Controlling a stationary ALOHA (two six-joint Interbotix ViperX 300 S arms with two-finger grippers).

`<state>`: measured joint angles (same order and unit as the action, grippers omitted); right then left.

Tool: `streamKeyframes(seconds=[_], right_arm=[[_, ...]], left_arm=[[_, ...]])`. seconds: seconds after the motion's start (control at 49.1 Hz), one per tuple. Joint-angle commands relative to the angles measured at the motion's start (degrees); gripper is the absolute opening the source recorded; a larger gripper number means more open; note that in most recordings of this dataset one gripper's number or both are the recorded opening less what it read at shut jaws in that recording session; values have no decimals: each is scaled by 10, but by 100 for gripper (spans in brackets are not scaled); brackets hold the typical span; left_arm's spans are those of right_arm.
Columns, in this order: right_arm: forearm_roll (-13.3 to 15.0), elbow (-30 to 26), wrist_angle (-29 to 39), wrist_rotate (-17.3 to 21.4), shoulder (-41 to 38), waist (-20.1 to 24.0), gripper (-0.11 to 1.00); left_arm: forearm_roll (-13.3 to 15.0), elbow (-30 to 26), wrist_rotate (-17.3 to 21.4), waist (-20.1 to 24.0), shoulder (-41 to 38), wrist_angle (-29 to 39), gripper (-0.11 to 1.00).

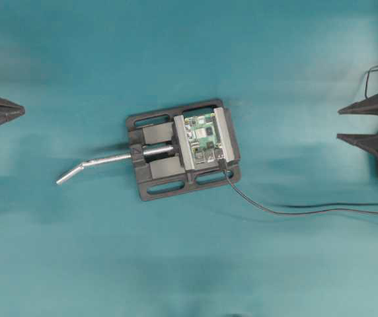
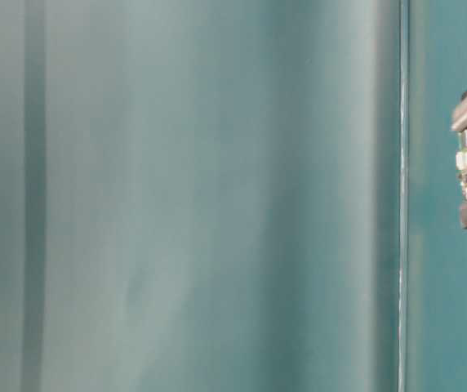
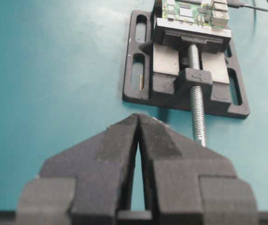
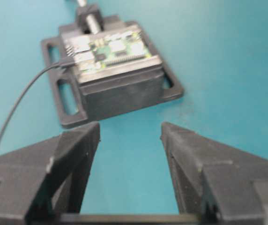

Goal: Insert the USB into the fixed PCB.

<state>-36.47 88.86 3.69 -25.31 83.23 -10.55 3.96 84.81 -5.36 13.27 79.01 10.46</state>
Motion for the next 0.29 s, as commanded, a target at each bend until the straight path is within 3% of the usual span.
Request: streamKeyframes(seconds=[0.0, 0.265], right_arm=[[1, 15, -10, 1, 5, -2, 61], [2, 41, -7, 21, 15, -2, 61]], left_arm=[[-3, -17, -3, -1, -4, -3, 4], [-2, -17, -3, -1, -4, -3, 4]])
